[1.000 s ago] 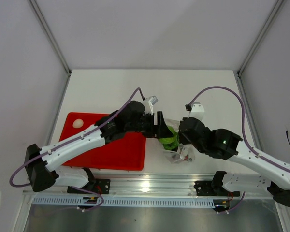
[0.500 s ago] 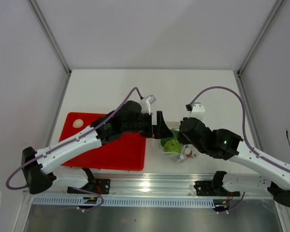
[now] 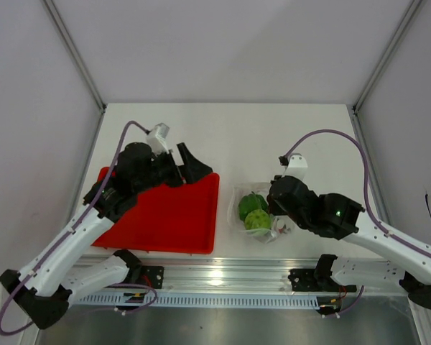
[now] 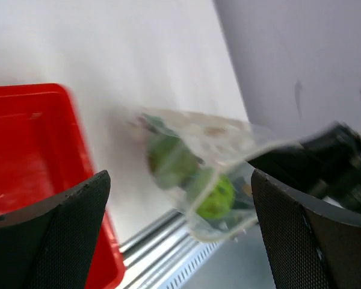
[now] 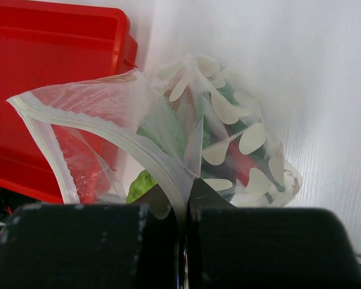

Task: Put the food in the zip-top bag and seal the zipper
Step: Place the fake vegetable in the zipper food storage bag, then pick up the fake food from the bin.

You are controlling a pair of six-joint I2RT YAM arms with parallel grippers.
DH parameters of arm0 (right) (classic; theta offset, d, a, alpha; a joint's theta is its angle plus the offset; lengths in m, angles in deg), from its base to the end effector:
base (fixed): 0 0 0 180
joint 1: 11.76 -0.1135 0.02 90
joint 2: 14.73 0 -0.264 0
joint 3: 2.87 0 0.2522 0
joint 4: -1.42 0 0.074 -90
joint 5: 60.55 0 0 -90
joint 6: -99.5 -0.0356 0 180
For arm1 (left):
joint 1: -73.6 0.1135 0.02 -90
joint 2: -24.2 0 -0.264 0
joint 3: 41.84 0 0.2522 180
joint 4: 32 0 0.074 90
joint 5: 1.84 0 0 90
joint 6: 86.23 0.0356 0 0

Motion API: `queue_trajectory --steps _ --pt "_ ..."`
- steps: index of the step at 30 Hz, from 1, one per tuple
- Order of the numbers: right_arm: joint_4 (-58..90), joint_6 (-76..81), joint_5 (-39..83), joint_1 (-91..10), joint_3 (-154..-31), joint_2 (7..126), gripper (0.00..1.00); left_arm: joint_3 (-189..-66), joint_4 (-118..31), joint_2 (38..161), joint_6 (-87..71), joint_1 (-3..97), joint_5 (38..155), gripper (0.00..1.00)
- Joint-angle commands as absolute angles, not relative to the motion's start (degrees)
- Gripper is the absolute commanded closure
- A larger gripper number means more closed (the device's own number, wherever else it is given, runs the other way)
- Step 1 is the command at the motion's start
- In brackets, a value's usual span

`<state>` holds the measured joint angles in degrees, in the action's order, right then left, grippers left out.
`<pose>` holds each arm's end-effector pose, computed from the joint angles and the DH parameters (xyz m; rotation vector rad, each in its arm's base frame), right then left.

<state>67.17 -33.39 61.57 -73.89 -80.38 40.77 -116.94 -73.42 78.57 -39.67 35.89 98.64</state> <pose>0.1007 0.1499 0.3536 -0.1011 2.2176 0.3607 0.1575 -0.1299 0.3788 0.0279 2.0945 -1.0856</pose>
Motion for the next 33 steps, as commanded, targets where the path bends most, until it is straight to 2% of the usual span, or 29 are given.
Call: queue_trajectory --steps 1,4,8,11,12,16,19,29,33 --pt "65.8 -34.1 63.4 -73.9 -80.2 39.3 1.00 -114.1 -80.7 76.0 -39.1 44.4 95.9 0.01" --pt "65.6 -33.9 63.4 -73.9 -79.9 39.1 1.00 -110.3 -86.4 76.0 -39.4 58.1 96.6 0.00" --pt "65.1 -33.0 63.4 -73.8 -79.5 38.9 1.00 -107.4 -87.5 77.4 -39.4 68.1 98.0 0.00" --pt "64.8 -32.4 63.1 -73.6 -79.3 38.9 1.00 -108.6 -90.5 80.9 -40.5 70.7 91.5 0.01" --pt "64.6 -32.2 63.2 -73.5 -79.3 39.0 1.00 -110.3 -93.5 82.0 -41.3 71.0 85.5 0.01" --pt "64.1 -31.4 62.9 -73.2 -79.3 38.9 1.00 -111.9 -98.7 86.7 -47.3 72.7 73.6 0.03" --pt "63.6 -31.1 62.2 -72.9 -79.1 38.9 1.00 -110.5 -97.7 88.2 -50.8 74.7 70.3 0.05" --pt "62.9 -31.5 60.3 -72.8 -78.9 39.1 1.00 -108.9 -93.8 96.6 -50.7 84.3 76.5 0.06" --pt "62.9 -31.6 60.3 -72.9 -78.6 38.8 1.00 -108.7 -93.4 98.5 -51.8 86.1 73.5 0.07"
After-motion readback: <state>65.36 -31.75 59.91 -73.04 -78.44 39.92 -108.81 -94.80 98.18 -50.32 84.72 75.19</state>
